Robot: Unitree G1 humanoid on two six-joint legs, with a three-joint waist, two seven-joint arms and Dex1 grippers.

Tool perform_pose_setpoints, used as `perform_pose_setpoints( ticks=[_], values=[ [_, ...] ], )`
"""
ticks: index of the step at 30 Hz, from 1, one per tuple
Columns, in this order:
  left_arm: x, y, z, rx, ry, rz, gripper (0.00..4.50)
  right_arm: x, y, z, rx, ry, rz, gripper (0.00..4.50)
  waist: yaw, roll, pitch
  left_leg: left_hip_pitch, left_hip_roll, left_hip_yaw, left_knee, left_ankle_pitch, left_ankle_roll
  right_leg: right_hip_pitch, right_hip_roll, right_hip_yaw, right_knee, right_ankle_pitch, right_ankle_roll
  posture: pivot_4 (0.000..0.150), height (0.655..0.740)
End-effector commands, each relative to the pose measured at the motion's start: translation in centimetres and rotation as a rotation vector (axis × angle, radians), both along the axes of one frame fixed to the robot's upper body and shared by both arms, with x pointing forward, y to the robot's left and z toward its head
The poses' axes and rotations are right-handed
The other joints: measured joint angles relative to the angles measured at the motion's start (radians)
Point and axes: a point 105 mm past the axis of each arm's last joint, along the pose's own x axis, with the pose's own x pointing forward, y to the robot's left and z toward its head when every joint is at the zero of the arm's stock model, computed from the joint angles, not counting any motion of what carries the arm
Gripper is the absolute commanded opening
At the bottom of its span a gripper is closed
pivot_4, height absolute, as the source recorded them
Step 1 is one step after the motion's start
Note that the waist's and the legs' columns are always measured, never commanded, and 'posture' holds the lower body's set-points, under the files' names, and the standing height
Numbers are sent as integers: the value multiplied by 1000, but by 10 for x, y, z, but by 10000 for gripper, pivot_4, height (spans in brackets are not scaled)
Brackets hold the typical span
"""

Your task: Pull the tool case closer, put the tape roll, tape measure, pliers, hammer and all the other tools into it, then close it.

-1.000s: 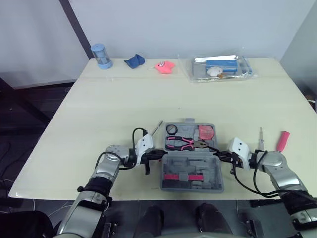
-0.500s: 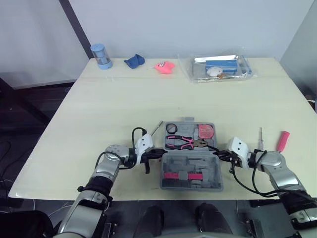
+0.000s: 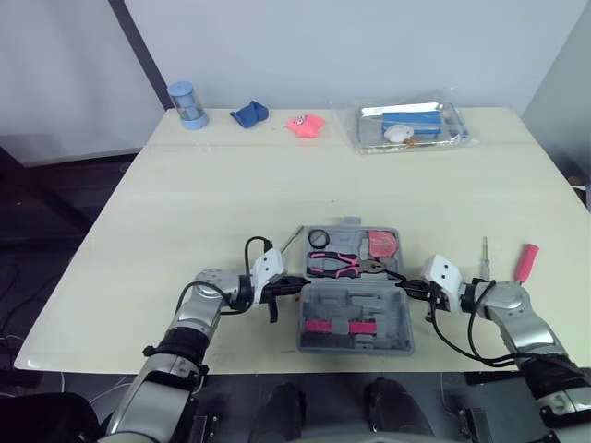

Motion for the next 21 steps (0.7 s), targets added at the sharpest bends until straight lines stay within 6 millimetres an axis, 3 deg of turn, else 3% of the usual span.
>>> perform_pose_setpoints(
  ticks=[1, 21],
  values=[
    [2, 4, -3, 16, -2, 35, 0, 2, 22, 11, 28, -48, 71, 991, -1, 0, 0, 0, 0, 0, 0, 0, 0, 0, 0, 0, 0, 0, 0, 1500, 7400],
    [-2, 12, -3, 20, 1, 54, 0, 14, 22, 15, 24, -100, 49, 991, -22, 0, 0, 0, 0, -1, 0, 0, 0, 0, 0, 0, 1, 0, 0, 1500, 7400]
  ],
)
